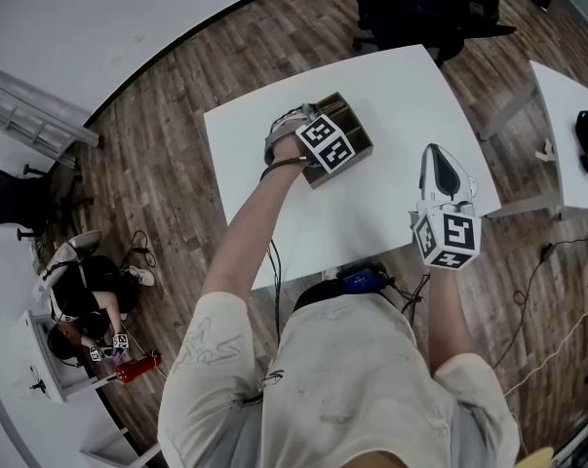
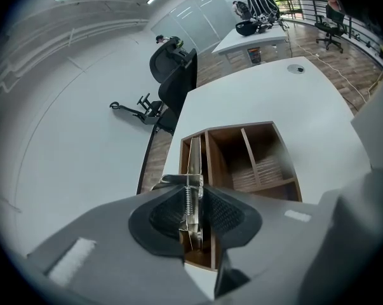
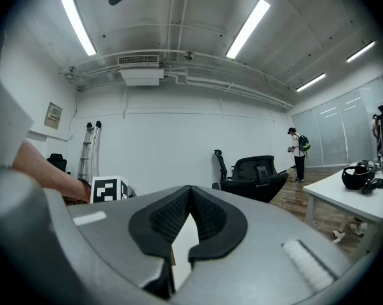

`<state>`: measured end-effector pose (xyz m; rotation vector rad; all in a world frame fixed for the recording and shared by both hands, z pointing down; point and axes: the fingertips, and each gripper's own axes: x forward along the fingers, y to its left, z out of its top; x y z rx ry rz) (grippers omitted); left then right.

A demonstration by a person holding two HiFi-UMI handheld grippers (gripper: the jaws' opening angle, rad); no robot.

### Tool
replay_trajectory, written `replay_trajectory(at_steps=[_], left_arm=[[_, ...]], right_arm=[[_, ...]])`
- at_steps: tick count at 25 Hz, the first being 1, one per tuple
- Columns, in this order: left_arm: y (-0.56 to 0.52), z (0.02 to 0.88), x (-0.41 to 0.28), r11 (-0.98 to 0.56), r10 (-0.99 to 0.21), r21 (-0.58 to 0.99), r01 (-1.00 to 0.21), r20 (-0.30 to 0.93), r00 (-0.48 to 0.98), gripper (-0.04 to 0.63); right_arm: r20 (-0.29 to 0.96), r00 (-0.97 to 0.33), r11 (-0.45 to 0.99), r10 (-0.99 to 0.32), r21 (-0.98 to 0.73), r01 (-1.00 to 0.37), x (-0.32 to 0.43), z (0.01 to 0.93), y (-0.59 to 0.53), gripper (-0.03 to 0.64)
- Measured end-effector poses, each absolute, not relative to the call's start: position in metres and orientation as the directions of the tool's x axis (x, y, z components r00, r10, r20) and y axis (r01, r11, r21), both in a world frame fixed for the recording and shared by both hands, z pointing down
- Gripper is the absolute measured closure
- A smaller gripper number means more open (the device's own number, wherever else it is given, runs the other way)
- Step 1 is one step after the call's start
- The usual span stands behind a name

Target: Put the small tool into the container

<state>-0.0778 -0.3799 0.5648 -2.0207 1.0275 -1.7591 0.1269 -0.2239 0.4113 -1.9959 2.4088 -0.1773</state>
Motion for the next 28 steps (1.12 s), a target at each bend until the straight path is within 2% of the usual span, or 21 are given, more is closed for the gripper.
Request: replay_trajectory(at_steps=[28], left_arm=[[-0.379, 0.555, -0.072, -0.698, -0.682, -0.624, -0.352, 0.729, 0.061, 0.446]], right_arm=[[0.06, -0.202, 0.197, -0.977, -0.092, -0.976, 0.126, 0.412, -0.229, 0.612]])
